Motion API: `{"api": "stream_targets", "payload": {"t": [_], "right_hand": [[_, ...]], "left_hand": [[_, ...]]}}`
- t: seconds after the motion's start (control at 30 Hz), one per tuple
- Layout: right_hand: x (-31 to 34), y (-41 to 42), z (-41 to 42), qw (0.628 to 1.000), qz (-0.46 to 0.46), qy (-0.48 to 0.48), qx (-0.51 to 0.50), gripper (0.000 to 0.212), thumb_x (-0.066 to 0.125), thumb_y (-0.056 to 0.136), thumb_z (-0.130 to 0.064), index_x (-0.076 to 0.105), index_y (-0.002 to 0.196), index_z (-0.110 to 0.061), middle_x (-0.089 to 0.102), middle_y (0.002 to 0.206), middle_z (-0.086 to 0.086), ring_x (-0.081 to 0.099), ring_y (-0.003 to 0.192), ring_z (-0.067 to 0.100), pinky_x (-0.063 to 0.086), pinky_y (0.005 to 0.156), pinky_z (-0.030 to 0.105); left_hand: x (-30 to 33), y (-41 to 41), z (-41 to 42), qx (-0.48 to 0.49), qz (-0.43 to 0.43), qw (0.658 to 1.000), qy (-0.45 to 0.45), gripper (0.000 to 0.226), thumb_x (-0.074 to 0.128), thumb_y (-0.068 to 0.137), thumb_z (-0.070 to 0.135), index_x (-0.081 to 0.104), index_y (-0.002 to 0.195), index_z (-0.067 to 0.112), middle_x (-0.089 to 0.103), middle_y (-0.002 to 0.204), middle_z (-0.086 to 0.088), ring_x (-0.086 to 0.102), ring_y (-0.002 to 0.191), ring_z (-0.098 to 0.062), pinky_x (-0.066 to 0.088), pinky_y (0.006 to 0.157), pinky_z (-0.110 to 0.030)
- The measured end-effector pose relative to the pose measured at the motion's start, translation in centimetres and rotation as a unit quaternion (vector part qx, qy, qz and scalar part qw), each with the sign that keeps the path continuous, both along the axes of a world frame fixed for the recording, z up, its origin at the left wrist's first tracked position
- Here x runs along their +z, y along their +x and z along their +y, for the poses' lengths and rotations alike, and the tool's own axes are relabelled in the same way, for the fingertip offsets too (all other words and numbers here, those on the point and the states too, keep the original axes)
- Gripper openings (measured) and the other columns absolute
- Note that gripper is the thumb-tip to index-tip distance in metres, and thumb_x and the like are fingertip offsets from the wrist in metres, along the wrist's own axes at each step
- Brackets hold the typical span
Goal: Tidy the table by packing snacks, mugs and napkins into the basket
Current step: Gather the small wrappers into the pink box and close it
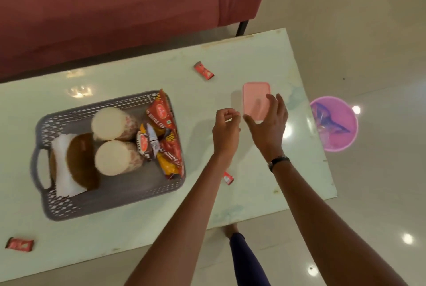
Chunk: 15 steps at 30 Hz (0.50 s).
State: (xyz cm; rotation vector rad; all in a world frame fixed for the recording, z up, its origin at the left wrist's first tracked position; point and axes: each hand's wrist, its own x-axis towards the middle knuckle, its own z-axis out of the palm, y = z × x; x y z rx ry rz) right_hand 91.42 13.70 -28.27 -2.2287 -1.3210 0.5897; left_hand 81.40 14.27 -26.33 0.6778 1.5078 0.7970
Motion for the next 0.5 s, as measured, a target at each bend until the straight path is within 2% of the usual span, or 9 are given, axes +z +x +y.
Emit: {"api": "stream_targets", "payload": {"t": [0.1, 0.2, 0.33, 0.43, 0.5], "right_hand": [[-0.9, 0.5, 1.3, 0.999, 0.002, -0.035, 0.035, 0.09, 0.076, 0.075, -0.036, 0.025, 0.145, -0.01, 0.019, 0.156, 0.016, 0.023, 0.142, 0.032, 0.031, 0.11, 0.039], [-1.4, 0.7, 1.8, 0.997, -0.003, -0.062, 0.055, 0.084, 0.07, 0.079, -0.04, 0.024, 0.145, -0.015, 0.014, 0.157, 0.014, 0.028, 0.14, 0.032, 0.043, 0.101, 0.039], [-0.3, 1.1, 1.0, 0.995, 0.045, -0.079, 0.042, 0.077, 0.067, 0.081, -0.045, 0.03, 0.143, -0.018, 0.026, 0.152, 0.01, 0.043, 0.128, 0.029, 0.048, 0.09, 0.036], [1.2, 1.1, -0.2, 0.99, 0.107, -0.084, 0.019, 0.074, 0.069, 0.08, -0.044, 0.034, 0.141, -0.021, 0.038, 0.143, 0.004, 0.051, 0.119, 0.025, 0.048, 0.086, 0.032], [2.1, 1.0, -1.3, 0.988, 0.13, -0.079, 0.032, 0.072, 0.068, 0.08, -0.042, 0.035, 0.14, -0.022, 0.04, 0.141, 0.003, 0.051, 0.118, 0.023, 0.047, 0.085, 0.029]], "left_hand": [[-1.6, 1.2, 0.4, 0.0, -0.027, 0.999, -0.035, 0.019, 0.052, 0.092, 0.026, 0.05, 0.11, 0.018, 0.058, 0.122, -0.008, 0.058, 0.109, -0.022, 0.051, 0.084, -0.03], [-2.6, 1.9, 0.7, -0.005, -0.04, 0.998, -0.057, 0.029, 0.049, 0.095, 0.026, 0.048, 0.12, 0.013, 0.054, 0.128, -0.007, 0.055, 0.115, -0.02, 0.048, 0.095, -0.034], [-2.6, 2.4, 0.8, -0.009, -0.077, 0.993, -0.087, 0.037, 0.047, 0.095, 0.036, 0.046, 0.124, 0.014, 0.054, 0.128, -0.004, 0.053, 0.118, -0.019, 0.046, 0.096, -0.035], [-2.2, 2.4, 1.0, -0.038, -0.133, 0.983, -0.125, 0.055, 0.045, 0.088, 0.057, 0.044, 0.133, 0.025, 0.052, 0.135, -0.002, 0.052, 0.122, -0.021, 0.049, 0.091, -0.038], [-2.0, 2.3, 1.3, -0.055, -0.187, 0.97, -0.146, 0.061, 0.044, 0.085, 0.064, 0.045, 0.135, 0.029, 0.054, 0.136, -0.004, 0.054, 0.121, -0.023, 0.055, 0.082, -0.036]]}}
